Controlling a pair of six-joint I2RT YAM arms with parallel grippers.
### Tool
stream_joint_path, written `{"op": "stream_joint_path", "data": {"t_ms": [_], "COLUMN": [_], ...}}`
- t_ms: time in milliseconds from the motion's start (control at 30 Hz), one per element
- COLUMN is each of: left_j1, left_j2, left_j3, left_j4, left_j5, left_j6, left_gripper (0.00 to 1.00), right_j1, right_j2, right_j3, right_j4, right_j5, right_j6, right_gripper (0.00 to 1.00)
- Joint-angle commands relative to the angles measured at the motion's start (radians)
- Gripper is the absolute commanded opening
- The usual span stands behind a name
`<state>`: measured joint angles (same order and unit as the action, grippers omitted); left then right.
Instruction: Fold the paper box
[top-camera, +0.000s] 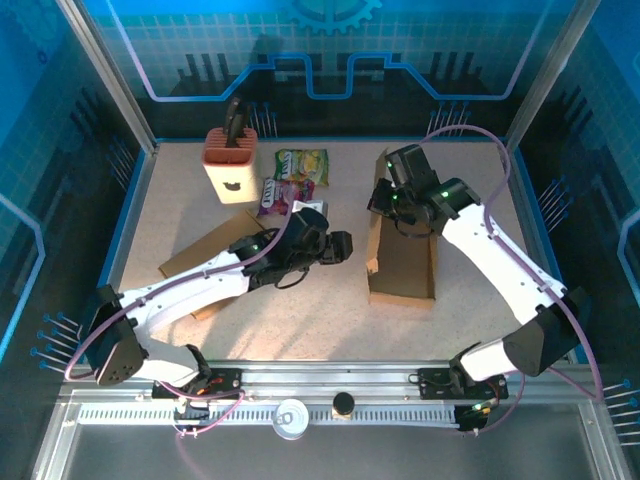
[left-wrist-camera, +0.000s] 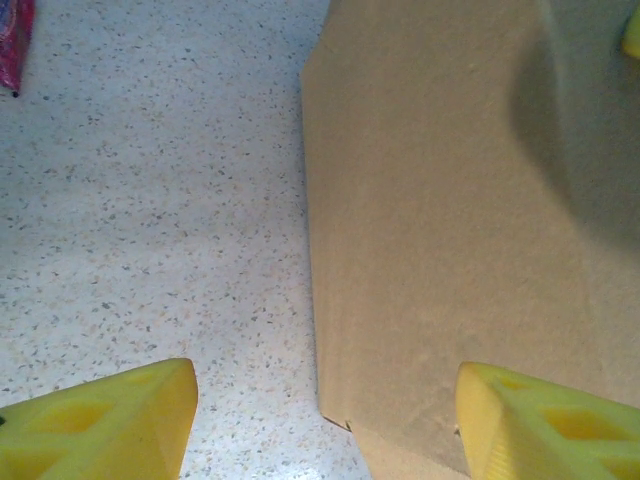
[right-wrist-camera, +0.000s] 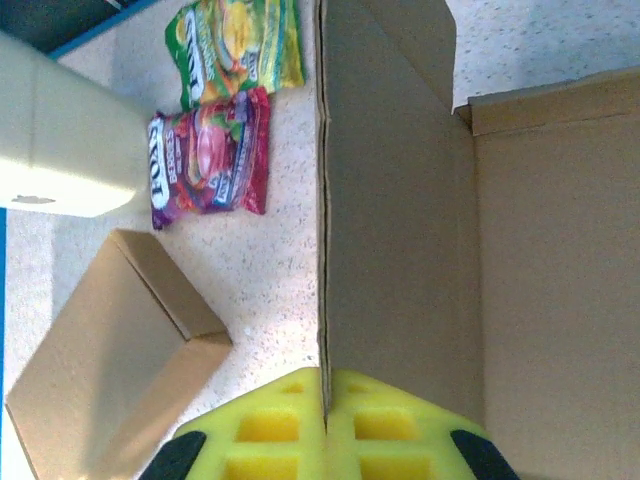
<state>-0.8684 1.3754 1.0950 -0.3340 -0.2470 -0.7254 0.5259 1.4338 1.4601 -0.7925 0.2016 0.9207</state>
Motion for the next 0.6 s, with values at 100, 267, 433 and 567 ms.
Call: {"op": "stream_joint_path", "data": {"t_ms": [100,267,433,567], "left_j1": [-0.057,-0.073,-0.123,-0.166], "left_j2": [-0.125,-0.225,-0.279,-0.247], "left_j3": [-0.114,-0.173,-0.205,-0.181], "left_j4": [-0.056,-0.041,0.009,0.000], "left_j5": [-0.013,-0.037,0.000,-0.021], "left_j6": [0.072,0.163,0.323,0.403], "left_gripper": [0.74,0.78,0.83,0.85], "right_j1": [0.043,0.045,0.048,0.048], "right_j2": [-0.004,0.114,0.138,0.122], "right_j3": [0.045,0.222,0.241,0.216], "right_j4": [-0.152,-0.395,-0.414,-0.380], "right_j5": [0.286,0.339,0.340,0.341], "right_j6": [0.407,0.553,0.585,0.581], "right_gripper": [0.00,0.00,0.00,0.00]}}
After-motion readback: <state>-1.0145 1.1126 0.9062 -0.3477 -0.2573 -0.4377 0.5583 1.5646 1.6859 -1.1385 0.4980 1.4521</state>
